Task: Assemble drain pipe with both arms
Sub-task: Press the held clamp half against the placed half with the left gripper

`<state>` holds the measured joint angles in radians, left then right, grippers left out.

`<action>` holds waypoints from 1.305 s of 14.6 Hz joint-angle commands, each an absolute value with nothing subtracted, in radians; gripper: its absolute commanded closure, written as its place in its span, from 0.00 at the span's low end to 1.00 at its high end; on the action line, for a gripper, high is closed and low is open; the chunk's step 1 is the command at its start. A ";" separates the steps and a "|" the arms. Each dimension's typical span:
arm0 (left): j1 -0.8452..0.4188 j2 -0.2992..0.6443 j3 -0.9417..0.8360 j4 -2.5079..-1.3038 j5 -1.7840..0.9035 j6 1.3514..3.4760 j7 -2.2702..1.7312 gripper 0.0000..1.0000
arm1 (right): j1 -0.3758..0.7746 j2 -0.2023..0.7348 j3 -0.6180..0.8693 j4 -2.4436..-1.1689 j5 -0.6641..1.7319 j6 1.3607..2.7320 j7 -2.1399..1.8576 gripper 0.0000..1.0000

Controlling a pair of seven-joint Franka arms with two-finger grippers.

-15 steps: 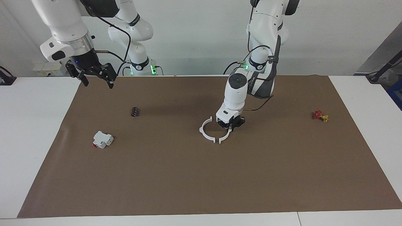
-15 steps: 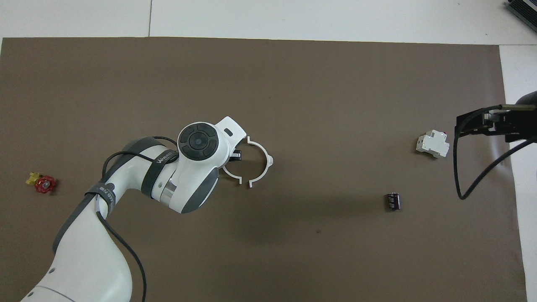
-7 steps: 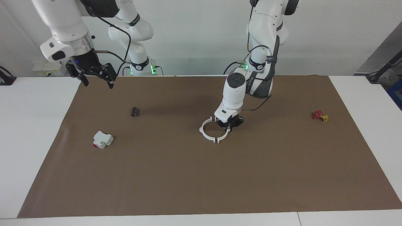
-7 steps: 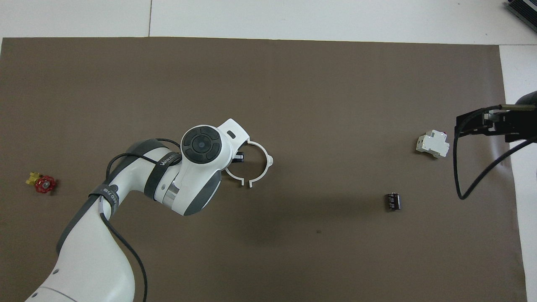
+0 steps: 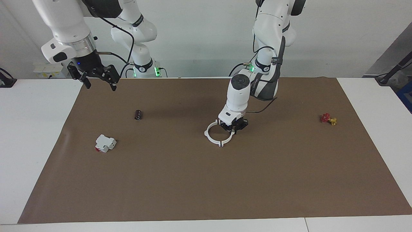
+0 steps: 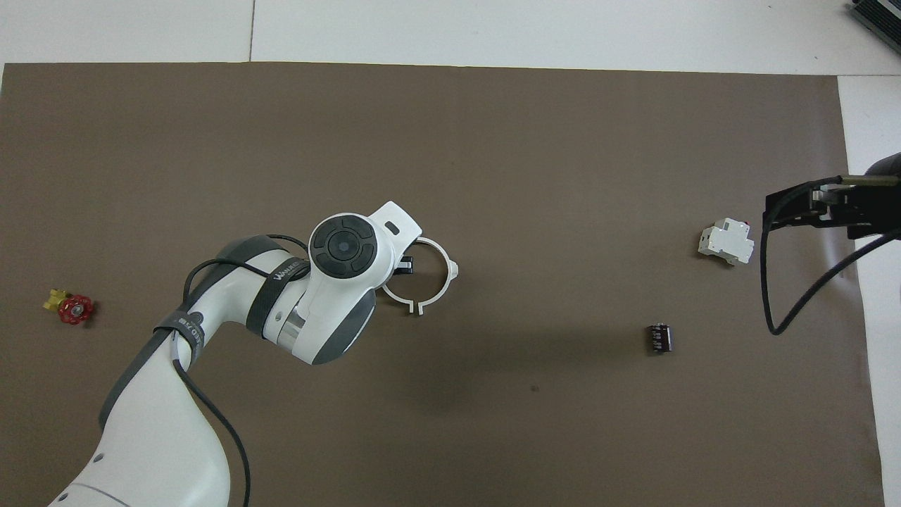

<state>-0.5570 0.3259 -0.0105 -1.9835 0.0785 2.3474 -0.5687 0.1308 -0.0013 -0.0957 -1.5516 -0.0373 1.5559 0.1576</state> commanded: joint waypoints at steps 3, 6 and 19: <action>-0.577 0.304 0.002 -2.017 0.094 2.375 -0.592 1.00 | 0.120 -0.014 -0.089 -1.568 -0.017 1.557 0.144 0.00; -0.577 0.304 0.002 -2.019 0.094 2.387 -0.591 1.00 | 0.120 -0.014 -0.089 -1.568 -0.017 1.557 0.144 0.00; -0.578 0.307 -0.002 -2.028 0.092 2.385 -0.586 1.00 | 0.120 -0.014 -0.089 -1.568 -0.017 1.557 0.144 0.00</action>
<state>-0.5608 0.3259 -0.0128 -1.9970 0.0785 2.3623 -0.5703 0.1308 -0.0012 -0.0956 -1.5516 -0.0373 1.5559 0.1576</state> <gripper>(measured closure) 0.797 0.000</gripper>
